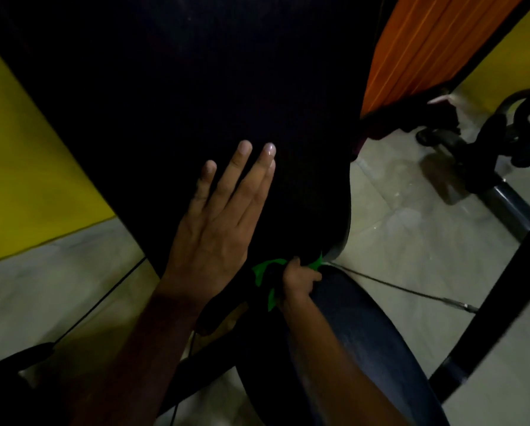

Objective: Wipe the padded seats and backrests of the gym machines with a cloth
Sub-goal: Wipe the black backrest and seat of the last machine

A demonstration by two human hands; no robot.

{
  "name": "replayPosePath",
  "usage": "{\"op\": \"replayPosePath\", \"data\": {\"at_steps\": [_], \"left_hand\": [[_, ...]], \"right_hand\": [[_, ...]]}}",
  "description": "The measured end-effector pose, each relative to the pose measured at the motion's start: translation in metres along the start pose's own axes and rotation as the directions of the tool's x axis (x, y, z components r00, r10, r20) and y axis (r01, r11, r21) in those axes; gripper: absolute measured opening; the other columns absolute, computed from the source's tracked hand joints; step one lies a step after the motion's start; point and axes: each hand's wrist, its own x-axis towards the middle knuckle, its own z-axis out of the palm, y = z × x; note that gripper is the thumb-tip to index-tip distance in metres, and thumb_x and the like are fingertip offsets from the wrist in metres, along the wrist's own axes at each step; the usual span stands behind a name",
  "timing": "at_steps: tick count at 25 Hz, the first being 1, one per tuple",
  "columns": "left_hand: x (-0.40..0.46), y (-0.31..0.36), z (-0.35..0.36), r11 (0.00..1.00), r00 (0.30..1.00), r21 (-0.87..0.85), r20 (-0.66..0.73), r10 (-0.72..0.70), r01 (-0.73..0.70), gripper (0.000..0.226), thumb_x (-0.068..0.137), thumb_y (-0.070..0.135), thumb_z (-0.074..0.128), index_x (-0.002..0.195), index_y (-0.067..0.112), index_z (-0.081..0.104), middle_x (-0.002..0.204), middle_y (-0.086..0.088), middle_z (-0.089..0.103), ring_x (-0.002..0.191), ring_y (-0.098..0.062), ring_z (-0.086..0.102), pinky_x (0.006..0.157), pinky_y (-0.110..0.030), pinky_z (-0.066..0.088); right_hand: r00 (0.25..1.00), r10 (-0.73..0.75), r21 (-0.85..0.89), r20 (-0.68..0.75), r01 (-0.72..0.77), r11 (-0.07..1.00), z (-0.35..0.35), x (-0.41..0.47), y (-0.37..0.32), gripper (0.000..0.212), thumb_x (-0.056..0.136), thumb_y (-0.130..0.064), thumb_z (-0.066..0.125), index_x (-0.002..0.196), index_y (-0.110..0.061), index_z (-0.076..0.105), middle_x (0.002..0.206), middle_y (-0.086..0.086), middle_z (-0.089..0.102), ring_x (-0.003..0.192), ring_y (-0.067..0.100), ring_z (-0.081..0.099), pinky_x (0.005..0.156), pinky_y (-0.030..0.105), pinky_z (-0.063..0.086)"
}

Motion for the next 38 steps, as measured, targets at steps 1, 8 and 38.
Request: {"op": "replayPosePath", "data": {"at_steps": [1,8,38], "left_hand": [[-0.003,0.001,-0.002,1.000,1.000,-0.006,-0.003,0.006,-0.006,0.063,0.091,0.002,0.029,0.151,0.004,0.012,0.159,-0.009,0.007,0.146,-0.028,0.002,0.117,-0.046,-0.008],[0.049,-0.054,-0.075,0.977,0.993,-0.175,-0.036,0.115,-0.119,0.053,0.084,0.007,0.042,0.137,0.003,0.047,0.146,-0.012,0.043,0.141,-0.031,0.029,0.117,-0.050,0.014],[0.118,-0.202,-0.137,0.601,0.991,-0.795,0.004,-0.134,0.084,0.050,0.085,-0.007,0.041,0.129,0.009,0.058,0.135,-0.004,0.054,0.129,-0.012,0.046,0.110,-0.021,0.032]], "right_hand": [[1.000,-0.030,0.045,0.009,0.030,0.999,-0.011,-0.006,-0.007,0.058,0.094,-0.025,0.054,0.137,0.001,0.024,0.138,0.025,0.042,0.121,0.039,0.048,0.100,0.045,0.043],[0.367,-0.915,0.231,0.169,0.888,0.398,-0.097,-0.172,-0.154,0.056,0.072,-0.015,0.063,0.125,-0.018,0.045,0.112,-0.006,0.059,0.107,0.011,0.055,0.082,0.009,0.043],[-0.694,-0.601,-0.075,0.397,0.628,-0.775,-0.045,-0.243,-0.204,0.066,0.082,-0.029,0.065,0.139,-0.017,0.035,0.143,0.002,0.035,0.118,0.026,0.044,0.087,0.040,0.036]]}}
